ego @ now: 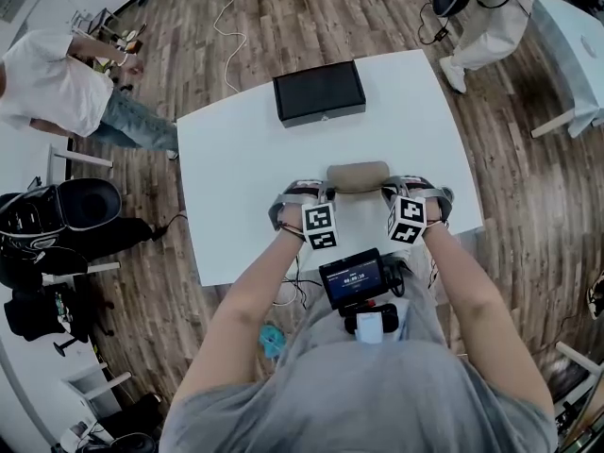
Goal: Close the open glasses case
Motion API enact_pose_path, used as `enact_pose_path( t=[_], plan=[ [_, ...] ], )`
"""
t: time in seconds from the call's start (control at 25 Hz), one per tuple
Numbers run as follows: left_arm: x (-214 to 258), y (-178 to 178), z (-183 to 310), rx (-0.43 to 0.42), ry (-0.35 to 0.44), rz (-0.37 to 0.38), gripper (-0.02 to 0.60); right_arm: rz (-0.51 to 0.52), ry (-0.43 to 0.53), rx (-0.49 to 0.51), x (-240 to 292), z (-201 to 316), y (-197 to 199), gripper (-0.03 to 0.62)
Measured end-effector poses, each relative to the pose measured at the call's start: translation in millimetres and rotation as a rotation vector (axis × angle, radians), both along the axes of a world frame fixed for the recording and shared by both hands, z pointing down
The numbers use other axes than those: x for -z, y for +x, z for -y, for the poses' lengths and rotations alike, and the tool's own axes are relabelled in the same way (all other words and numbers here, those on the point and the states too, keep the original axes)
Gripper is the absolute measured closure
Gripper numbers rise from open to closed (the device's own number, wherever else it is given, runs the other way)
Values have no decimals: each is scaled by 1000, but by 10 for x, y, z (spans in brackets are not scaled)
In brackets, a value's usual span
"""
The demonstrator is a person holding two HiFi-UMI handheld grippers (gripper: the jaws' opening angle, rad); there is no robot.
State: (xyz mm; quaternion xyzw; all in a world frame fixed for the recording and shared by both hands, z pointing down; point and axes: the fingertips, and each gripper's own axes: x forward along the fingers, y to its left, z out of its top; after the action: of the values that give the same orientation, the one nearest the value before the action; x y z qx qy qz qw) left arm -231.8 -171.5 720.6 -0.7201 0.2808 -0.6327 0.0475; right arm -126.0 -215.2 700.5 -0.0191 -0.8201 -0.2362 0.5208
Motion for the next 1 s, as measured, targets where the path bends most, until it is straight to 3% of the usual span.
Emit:
enact_pose_path(
  t=[1.0],
  plan=[
    [-34, 6, 7, -16, -6, 21, 535, 18, 10, -24, -25, 34, -3, 560]
  ],
)
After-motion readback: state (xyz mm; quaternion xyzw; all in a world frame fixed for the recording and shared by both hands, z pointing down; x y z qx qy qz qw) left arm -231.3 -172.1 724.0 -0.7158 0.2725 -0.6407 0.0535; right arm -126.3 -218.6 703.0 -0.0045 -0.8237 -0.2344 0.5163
